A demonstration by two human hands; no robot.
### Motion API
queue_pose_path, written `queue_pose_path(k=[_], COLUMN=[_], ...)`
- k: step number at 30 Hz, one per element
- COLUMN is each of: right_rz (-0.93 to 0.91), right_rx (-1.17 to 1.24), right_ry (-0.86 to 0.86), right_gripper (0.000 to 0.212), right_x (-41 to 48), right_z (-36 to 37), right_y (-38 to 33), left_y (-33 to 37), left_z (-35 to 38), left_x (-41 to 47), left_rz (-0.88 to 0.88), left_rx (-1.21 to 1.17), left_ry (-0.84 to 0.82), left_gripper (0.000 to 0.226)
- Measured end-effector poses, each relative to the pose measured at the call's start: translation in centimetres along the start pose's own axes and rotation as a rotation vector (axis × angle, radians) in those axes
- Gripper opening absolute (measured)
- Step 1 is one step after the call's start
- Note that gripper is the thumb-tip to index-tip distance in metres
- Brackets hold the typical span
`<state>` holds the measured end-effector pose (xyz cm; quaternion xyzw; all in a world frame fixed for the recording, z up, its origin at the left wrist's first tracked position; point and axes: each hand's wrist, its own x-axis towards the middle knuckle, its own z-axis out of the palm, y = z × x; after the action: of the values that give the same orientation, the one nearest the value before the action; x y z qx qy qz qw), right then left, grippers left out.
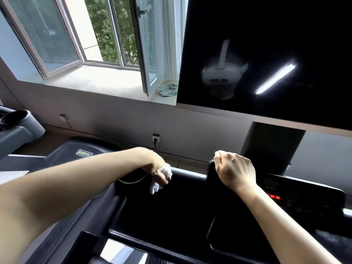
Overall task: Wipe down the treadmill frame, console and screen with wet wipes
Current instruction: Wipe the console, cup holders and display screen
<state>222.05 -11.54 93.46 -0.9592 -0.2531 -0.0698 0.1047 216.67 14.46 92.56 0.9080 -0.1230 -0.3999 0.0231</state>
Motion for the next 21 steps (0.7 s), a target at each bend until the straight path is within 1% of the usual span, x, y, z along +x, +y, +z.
queue_pose_path(k=[1, 2, 3, 4, 5, 7, 8, 9, 11, 14, 17, 19, 21], right_rz=[0.0, 0.0, 0.0, 0.001, 0.003, 0.005, 0.003, 0.002, 0.0, -0.005, -0.01, -0.012, -0.012], right_rx=[-0.01, -0.018, -0.02, -0.018, -0.018, -0.027, -0.029, -0.027, -0.028, -0.019, -0.02, -0.013, -0.002], right_ry=[0.0, -0.003, -0.004, -0.005, -0.004, -0.003, -0.005, -0.005, 0.002, 0.002, -0.001, -0.004, -0.007], right_gripper=[0.043, 0.044, 0.045, 0.045, 0.045, 0.044, 0.043, 0.043, 0.044, 0.042, 0.042, 0.042, 0.043], right_x=[0.0, 0.1, 0.1, 0.1, 0.2, 0.3, 0.3, 0.3, 0.3, 0.2, 0.1, 0.1, 0.1], right_z=[0.0, 0.0, 0.0, 0.1, 0.2, 0.3, 0.4, 0.4, 0.6, 0.4, 0.2, 0.2, 0.0], right_y=[-0.1, -0.1, -0.2, -0.2, -0.1, 0.0, 0.1, 0.1, 0.1, 0.2, 0.2, 0.2, 0.2], left_y=[0.6, 0.8, 1.4, 2.4, 3.3, 4.8, 5.4, 5.6, 5.0, 2.3, 0.9, 0.7, 0.3], left_z=[0.3, 0.6, 0.9, 1.3, 2.1, 3.5, 4.3, 5.1, 5.7, 4.8, 2.9, 1.4, 0.4], left_x=[0.2, 0.7, 0.7, 1.0, 1.6, 2.9, 3.6, 4.2, 4.2, 2.1, -0.6, -1.5, -1.7], left_rz=[-0.043, -0.049, -0.067, -0.14, -0.159, -0.2, -0.221, -0.219, -0.236, -0.315, -0.399, -0.457, -0.474], left_rx=[-0.079, 0.012, 0.17, 0.207, 0.202, 0.273, 0.289, 0.318, 0.375, 0.436, 0.466, 0.398, 0.257], left_ry=[0.07, 0.137, 0.196, 0.257, 0.351, 0.545, 0.61, 0.668, 0.707, 0.552, 0.296, 0.127, -0.012], left_gripper=[0.043, 0.046, 0.041, 0.04, 0.048, 0.068, 0.075, 0.078, 0.079, 0.083, 0.084, 0.073, 0.063])
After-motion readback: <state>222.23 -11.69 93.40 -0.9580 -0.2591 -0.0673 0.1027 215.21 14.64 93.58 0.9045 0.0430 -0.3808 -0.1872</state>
